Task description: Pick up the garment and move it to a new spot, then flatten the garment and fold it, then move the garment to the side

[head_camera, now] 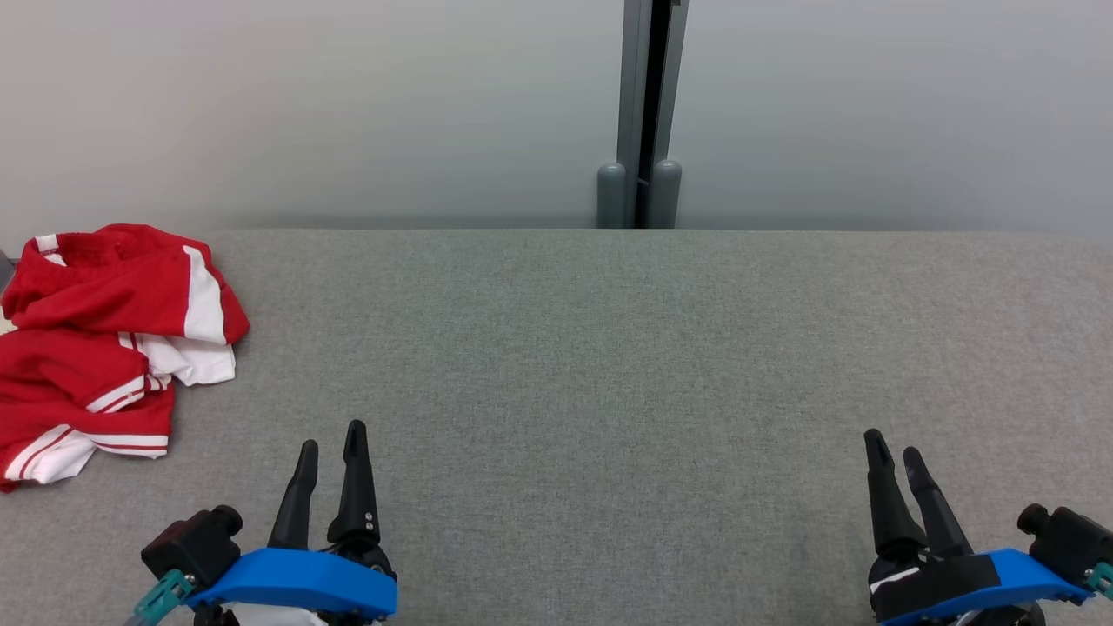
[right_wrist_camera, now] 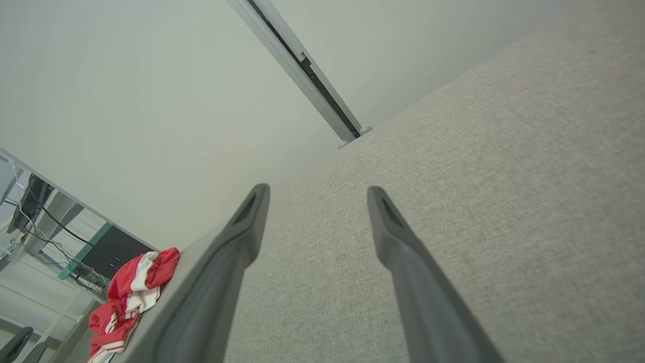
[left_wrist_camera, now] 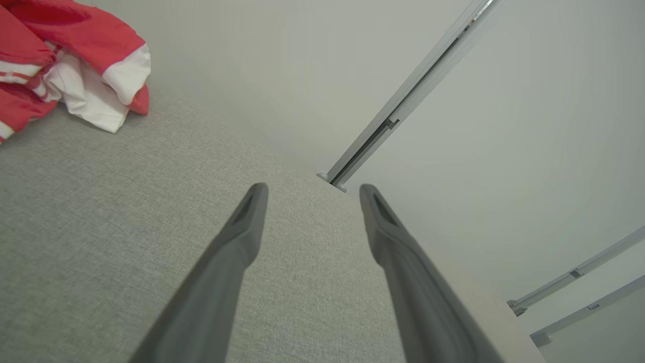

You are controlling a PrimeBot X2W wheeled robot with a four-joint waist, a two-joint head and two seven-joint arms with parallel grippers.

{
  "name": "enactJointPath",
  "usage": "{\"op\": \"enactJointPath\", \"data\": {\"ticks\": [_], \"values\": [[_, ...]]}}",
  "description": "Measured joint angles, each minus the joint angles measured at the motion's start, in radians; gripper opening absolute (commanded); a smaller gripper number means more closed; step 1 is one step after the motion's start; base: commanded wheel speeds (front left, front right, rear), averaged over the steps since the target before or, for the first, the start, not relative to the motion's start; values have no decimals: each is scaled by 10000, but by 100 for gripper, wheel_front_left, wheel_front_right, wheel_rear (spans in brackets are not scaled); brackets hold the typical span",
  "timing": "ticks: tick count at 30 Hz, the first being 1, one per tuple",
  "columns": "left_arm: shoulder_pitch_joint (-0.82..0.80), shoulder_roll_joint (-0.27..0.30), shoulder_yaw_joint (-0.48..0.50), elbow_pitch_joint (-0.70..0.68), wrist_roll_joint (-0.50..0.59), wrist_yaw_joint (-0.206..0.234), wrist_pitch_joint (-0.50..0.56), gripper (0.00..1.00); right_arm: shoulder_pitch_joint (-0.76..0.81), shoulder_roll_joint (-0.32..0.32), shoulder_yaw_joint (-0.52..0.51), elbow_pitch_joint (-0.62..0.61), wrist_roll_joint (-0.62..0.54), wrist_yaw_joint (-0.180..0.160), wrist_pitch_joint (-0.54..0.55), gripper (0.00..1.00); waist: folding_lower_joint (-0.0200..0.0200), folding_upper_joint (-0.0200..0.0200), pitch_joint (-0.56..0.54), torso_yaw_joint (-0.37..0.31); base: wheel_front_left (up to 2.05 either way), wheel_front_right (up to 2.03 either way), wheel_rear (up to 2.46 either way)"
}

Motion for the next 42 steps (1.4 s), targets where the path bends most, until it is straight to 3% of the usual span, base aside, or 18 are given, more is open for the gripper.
{"op": "enactJointPath", "data": {"ticks": [42], "values": [[25, 44, -424, 1120, 3908, 180, -1057, 100, 17, -48, 234, 493, -4748, 4, -1062, 100, 0, 0, 60, 37, 0, 0, 0]]}}
